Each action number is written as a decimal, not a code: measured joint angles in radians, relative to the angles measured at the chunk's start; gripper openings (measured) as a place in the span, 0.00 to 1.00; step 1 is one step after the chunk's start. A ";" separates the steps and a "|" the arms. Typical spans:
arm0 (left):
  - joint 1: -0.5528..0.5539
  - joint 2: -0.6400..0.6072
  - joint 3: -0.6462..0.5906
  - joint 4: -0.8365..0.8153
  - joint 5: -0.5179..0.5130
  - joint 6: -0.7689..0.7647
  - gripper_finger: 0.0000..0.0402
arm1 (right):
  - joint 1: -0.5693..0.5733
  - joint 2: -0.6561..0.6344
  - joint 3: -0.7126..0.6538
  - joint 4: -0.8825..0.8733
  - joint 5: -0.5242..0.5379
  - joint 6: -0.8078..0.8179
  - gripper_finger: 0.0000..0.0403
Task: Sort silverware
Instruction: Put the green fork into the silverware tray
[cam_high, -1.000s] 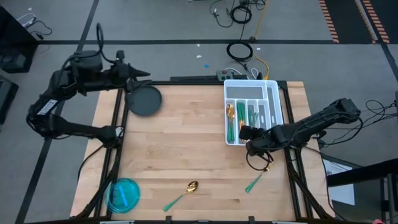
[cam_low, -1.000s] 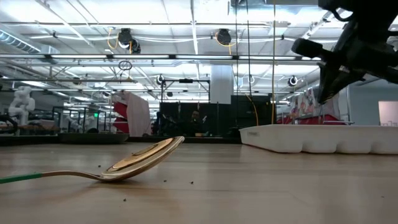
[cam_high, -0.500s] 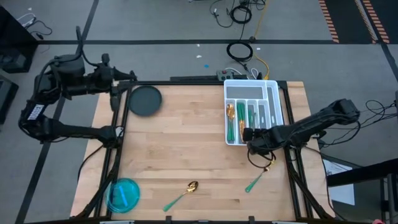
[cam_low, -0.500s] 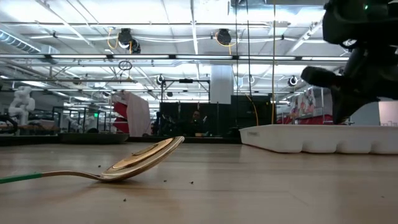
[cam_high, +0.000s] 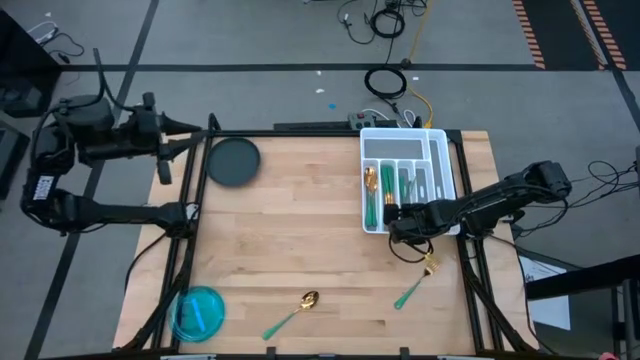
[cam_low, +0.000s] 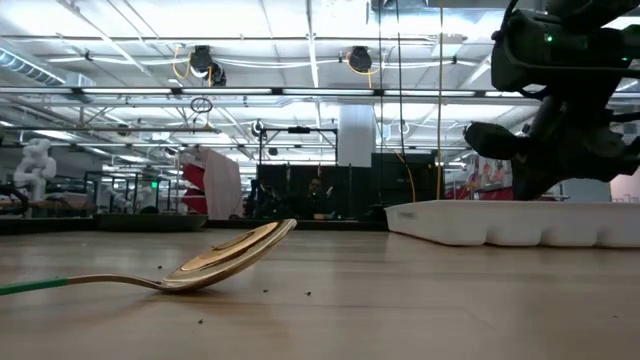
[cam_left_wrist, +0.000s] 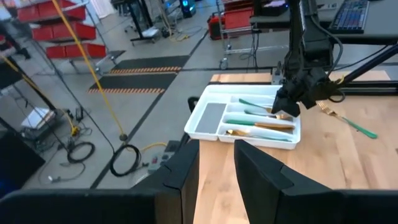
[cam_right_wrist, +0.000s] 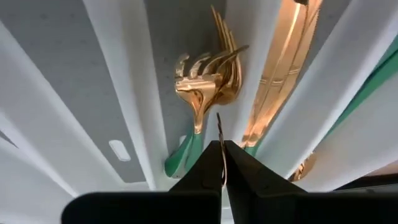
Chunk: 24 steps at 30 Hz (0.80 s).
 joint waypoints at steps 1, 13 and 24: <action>0.000 -0.006 0.000 -0.010 -0.003 -0.008 0.27 | 0.000 0.000 0.000 0.000 0.005 -0.009 0.00; 0.000 -0.081 0.000 -0.034 -0.032 -0.012 0.27 | -0.004 0.022 0.001 0.051 0.116 -0.039 0.00; 0.000 -0.097 0.000 -0.060 -0.037 -0.012 0.27 | -0.003 0.071 0.003 0.069 -0.012 -0.029 0.00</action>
